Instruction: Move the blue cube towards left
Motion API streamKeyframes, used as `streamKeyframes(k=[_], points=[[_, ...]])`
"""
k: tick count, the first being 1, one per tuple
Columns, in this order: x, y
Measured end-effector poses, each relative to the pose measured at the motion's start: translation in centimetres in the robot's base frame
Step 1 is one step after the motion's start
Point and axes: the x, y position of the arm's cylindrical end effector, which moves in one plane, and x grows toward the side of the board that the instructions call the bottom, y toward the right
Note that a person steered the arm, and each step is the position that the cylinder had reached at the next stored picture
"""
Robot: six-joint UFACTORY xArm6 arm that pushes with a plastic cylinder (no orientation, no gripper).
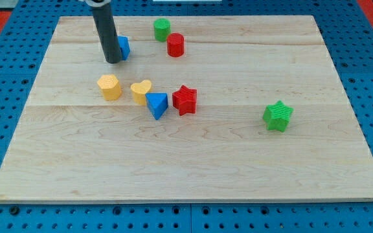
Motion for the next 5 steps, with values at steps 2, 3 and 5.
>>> streamKeyframes(k=[2,3,5], points=[[-0.4,1.7],[1.2,7.0],[1.3,8.8]])
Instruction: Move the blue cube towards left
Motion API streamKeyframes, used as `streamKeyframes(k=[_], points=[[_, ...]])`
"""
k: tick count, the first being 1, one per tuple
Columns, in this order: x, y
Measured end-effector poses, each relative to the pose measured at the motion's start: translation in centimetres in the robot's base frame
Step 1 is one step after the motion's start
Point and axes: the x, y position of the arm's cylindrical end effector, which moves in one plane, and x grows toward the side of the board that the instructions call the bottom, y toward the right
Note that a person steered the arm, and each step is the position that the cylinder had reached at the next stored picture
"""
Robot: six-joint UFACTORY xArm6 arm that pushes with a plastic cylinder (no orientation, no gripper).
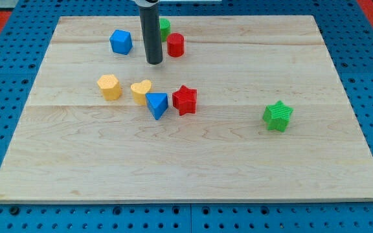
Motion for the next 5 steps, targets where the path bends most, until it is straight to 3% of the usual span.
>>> streamKeyframes(k=[4,5], points=[[0.3,-2.2],[-1.8,-3.2]])
